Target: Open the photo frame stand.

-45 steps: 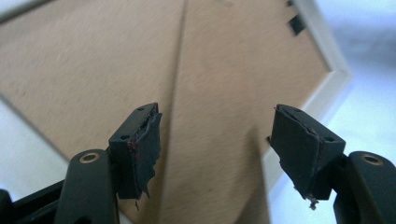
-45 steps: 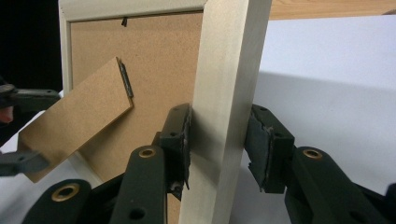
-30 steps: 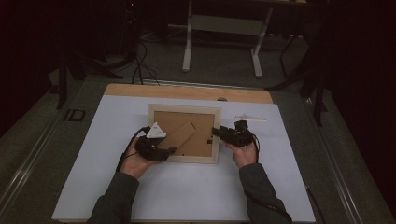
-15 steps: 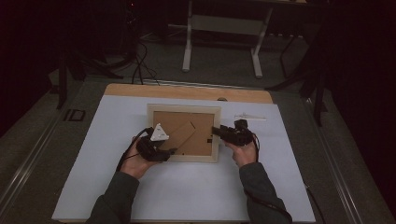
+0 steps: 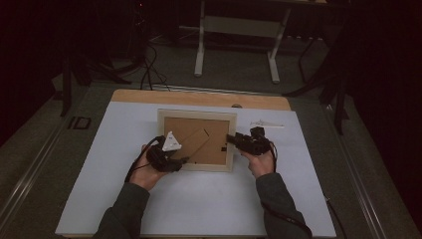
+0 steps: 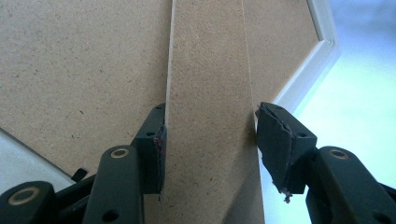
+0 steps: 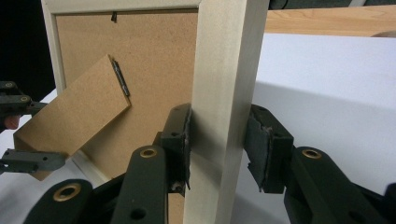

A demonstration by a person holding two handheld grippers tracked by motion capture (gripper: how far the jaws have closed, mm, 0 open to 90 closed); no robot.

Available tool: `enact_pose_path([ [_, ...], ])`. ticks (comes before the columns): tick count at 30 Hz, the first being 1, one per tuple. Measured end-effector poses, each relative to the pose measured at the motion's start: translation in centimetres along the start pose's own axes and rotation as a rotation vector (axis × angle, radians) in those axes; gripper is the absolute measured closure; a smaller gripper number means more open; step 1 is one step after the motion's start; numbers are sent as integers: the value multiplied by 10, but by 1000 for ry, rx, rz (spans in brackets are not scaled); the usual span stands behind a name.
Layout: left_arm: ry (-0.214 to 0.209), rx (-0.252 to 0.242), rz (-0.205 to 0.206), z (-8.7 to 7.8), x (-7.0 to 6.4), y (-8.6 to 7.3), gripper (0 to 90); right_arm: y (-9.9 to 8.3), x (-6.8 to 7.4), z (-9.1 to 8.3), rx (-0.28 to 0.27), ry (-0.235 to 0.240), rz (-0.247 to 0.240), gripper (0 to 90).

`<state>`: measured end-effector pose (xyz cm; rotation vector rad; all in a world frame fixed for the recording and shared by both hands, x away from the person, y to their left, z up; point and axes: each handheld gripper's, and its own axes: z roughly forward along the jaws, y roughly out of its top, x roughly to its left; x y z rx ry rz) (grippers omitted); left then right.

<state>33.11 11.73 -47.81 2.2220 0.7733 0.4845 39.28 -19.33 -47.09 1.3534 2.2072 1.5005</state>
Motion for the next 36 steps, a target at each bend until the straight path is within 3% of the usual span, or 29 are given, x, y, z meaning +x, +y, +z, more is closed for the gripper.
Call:
enact_pose_path([
  [9,14,-10,18,0,-2,0,489,2,-5,0,10,39,19,591],
  [25,35,-20,44,-1,-6,0,489,1,-5,10,49,79,-20,456],
  [31,38,-21,54,-3,-7,1,489,-2,-3,16,78,90,-38,460],
  [36,46,-28,57,-4,-7,2,490,-1,-2,15,71,94,-54,486],
])
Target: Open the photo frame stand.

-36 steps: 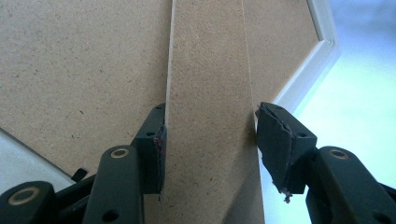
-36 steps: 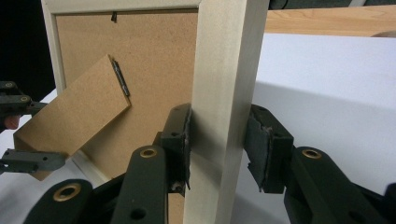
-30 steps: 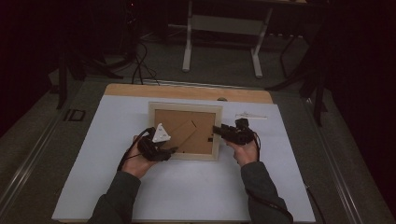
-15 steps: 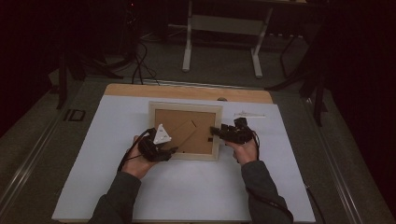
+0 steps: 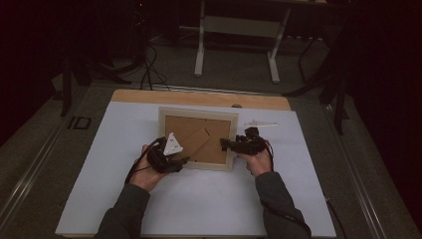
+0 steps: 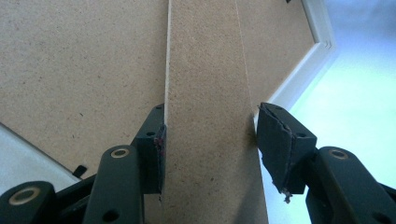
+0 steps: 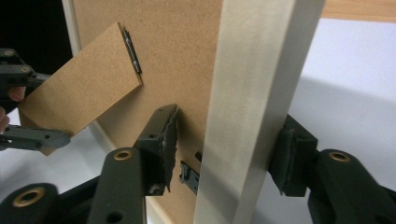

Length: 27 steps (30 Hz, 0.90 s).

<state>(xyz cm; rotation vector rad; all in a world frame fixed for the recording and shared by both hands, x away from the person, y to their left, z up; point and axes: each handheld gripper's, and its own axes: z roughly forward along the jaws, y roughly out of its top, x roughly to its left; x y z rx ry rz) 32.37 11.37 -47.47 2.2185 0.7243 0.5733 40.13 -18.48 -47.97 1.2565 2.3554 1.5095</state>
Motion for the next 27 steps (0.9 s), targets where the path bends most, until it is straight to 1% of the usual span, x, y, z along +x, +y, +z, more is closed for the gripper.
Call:
enact_pose_path([
  [6,23,-2,19,-1,-1,3,492,1,2,-5,-18,-8,-22,514],
  [8,32,-1,22,-1,-2,5,492,2,3,-7,-31,-20,-36,519],
  [17,33,-11,12,-1,-2,6,492,1,4,-8,-54,-38,-69,522],
  [18,29,-10,8,-1,-2,6,492,2,4,-8,-55,-39,-73,521],
  [20,14,-16,-14,-2,-1,6,491,2,5,-8,-59,-43,-84,523],
  [22,-21,-40,-54,-6,1,6,499,1,5,-8,-65,-42,-89,525],
  [24,-48,-53,-81,-8,3,6,519,0,5,-8,-65,-39,-88,528],
  [27,-73,-42,-94,-9,4,7,516,-1,5,-9,-69,-40,-100,530],
])
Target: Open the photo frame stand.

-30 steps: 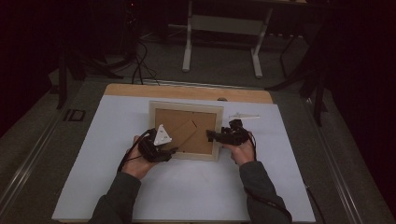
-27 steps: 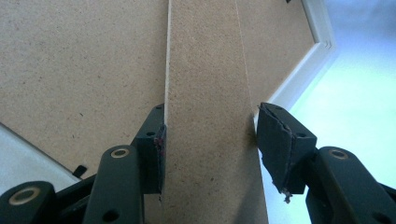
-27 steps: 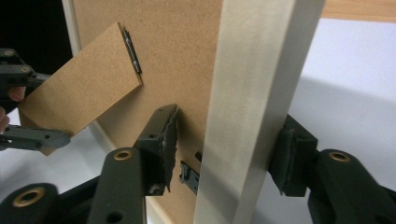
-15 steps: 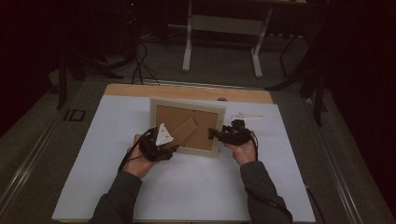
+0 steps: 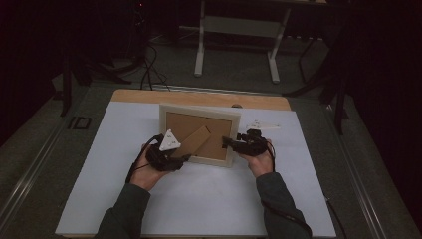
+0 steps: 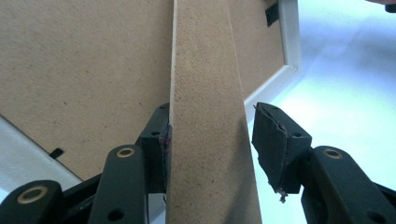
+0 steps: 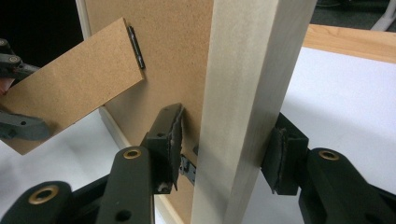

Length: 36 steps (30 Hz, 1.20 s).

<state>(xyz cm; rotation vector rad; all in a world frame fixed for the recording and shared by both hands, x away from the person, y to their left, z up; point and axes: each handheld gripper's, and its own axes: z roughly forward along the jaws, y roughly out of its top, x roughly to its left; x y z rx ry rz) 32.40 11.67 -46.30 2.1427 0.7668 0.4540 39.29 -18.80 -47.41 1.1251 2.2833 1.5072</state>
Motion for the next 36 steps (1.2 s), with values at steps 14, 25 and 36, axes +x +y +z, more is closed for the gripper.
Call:
enact_pose_path([
  [14,-94,-61,-83,-8,8,0,587,0,2,-1,-17,-9,-37,539],
  [25,-108,-19,-69,-3,6,-2,723,0,2,-4,-16,-27,-69,527],
  [36,-68,-25,-88,3,5,-5,739,0,1,-8,-38,-29,-45,529],
])
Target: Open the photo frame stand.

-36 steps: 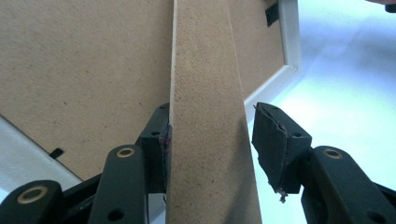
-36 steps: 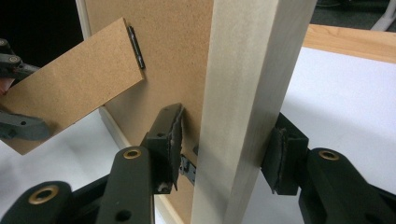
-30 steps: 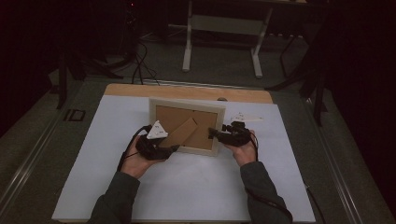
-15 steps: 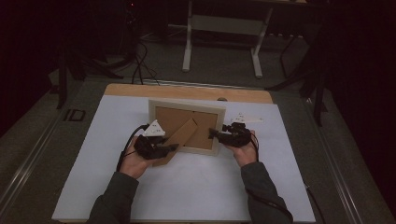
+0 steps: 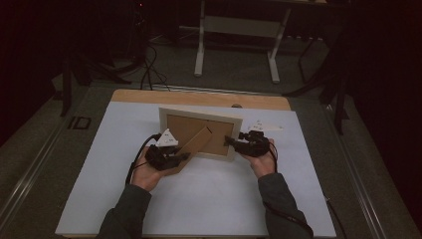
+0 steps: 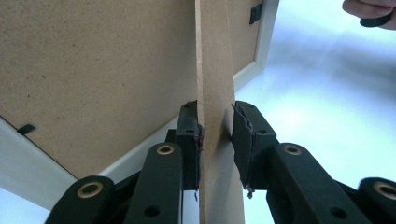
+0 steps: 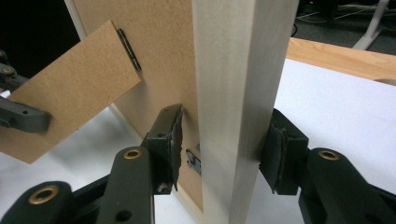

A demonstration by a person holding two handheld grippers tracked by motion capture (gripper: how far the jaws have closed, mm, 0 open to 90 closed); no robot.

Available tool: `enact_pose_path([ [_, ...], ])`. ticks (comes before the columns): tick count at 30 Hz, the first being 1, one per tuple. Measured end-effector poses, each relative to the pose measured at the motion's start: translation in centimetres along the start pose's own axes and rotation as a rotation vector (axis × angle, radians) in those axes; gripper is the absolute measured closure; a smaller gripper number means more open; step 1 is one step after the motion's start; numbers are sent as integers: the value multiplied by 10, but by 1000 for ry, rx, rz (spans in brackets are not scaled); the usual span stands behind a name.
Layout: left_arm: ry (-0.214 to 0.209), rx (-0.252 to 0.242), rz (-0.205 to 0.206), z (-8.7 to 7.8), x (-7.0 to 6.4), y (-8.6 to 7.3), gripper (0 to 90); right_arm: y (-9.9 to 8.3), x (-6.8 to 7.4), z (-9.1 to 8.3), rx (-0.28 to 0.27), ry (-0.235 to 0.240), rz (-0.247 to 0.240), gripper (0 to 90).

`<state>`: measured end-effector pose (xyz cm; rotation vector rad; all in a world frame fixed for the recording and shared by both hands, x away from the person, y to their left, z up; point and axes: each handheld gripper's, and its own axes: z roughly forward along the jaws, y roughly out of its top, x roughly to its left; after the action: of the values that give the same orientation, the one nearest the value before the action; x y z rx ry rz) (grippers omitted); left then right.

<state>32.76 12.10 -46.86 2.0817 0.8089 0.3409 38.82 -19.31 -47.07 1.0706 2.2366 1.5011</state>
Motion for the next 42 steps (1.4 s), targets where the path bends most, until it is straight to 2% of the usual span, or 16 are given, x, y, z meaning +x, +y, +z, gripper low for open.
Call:
enact_pose_path([
  [6,8,-2,5,1,0,-3,740,-3,-1,-1,-11,18,23,518],
  [18,1,-3,-14,2,0,-9,748,-15,-2,4,21,45,39,491],
  [21,-1,13,-19,6,-1,-14,765,-15,-3,5,24,47,37,481],
  [24,3,35,-16,11,-3,-17,788,-13,-2,5,28,28,23,452],
  [33,14,39,-21,12,-1,-16,781,-14,-1,5,19,7,25,450],
  [42,44,46,-19,13,2,-15,755,-15,1,4,10,-1,27,469],
])
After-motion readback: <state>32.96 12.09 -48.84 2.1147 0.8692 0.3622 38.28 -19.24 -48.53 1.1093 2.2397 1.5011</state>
